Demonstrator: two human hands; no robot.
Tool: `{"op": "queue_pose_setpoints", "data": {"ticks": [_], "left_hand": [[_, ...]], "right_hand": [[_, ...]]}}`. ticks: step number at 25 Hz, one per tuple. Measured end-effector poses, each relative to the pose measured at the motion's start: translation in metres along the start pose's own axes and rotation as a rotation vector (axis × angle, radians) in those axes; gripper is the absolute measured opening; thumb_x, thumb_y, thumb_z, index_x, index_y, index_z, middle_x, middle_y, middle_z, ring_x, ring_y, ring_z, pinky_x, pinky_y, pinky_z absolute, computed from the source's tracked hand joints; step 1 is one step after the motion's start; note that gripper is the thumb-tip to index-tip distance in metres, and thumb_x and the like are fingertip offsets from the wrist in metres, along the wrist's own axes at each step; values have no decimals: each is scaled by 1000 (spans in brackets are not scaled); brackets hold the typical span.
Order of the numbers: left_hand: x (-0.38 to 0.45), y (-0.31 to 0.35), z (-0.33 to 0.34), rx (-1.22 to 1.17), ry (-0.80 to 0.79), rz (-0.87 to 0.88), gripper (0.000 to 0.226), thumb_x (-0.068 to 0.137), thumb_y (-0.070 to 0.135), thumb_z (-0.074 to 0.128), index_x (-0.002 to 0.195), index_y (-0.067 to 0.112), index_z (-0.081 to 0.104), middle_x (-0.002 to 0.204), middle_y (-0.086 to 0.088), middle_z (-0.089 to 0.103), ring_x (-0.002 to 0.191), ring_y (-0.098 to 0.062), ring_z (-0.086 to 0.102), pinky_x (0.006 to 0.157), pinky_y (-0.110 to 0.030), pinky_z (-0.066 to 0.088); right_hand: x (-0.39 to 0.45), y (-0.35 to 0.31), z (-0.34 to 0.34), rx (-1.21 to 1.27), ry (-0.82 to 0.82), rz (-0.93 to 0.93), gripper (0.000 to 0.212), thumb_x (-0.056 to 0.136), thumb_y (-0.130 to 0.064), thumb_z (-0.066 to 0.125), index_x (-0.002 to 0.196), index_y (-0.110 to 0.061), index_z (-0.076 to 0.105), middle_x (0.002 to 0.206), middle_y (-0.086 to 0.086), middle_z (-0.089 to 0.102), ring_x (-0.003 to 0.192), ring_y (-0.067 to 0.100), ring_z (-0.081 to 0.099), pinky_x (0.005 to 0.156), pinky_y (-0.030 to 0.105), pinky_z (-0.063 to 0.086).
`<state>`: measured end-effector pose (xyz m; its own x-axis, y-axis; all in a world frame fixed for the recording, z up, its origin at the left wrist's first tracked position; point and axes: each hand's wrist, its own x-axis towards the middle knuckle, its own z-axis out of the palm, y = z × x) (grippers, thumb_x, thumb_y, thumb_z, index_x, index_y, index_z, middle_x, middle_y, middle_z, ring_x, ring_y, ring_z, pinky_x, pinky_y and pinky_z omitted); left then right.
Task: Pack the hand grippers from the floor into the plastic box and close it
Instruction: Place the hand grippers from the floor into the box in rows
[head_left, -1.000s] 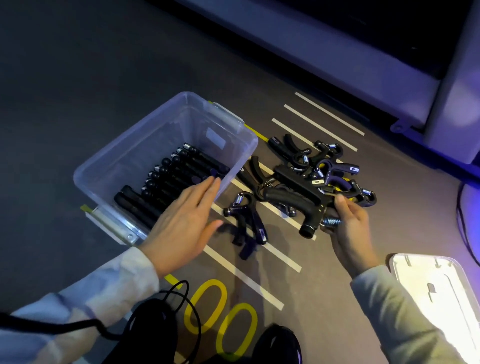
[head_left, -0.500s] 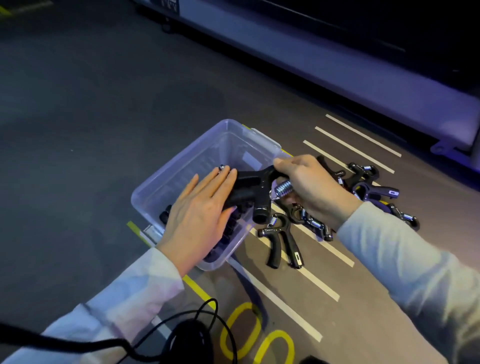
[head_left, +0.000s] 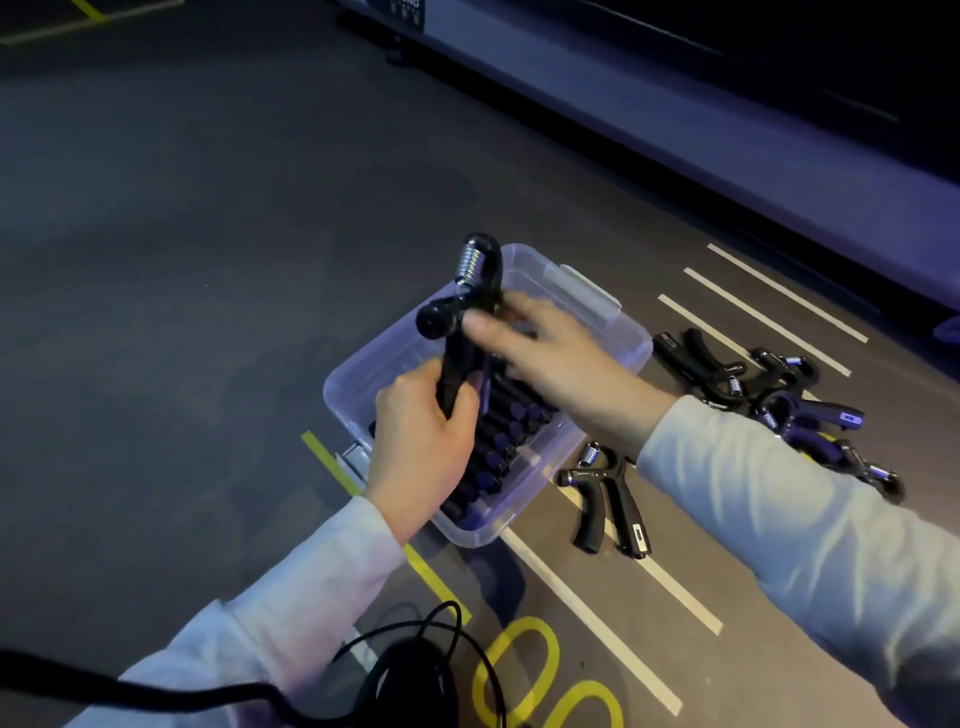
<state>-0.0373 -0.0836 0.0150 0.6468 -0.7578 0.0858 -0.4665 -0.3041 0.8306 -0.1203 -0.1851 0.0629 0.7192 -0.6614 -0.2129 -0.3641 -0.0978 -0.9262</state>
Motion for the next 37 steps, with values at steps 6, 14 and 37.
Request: {"op": "queue_pose_setpoints", "data": {"ticks": [6,14,37], "left_hand": [[0,-11,-3,-126,-115,-117,16,84,12,56,71,19,60,58,6,63,55,-1,58,51,-17,42],[-7,-22,2,23,-529,41,54,81,54,52,126,23,50,112,5,66,100,-12,61,89,-33,47],[-15,-46,23,541,-956,281,64,88,56,44,144,40,18,136,13,49,128,-8,37,111,-46,-15]], "right_hand": [[9,14,27,-191,-99,30,44,85,-42,62,122,-21,52,110,-4,62,107,14,58,94,30,46],[47,53,8,-442,-64,76,36,88,-34,58,117,-13,55,108,10,66,105,27,60,88,32,45],[123,124,-27,-1265,-92,313,31,90,-8,45,119,-3,54,123,17,56,114,37,55,89,40,46]]}}
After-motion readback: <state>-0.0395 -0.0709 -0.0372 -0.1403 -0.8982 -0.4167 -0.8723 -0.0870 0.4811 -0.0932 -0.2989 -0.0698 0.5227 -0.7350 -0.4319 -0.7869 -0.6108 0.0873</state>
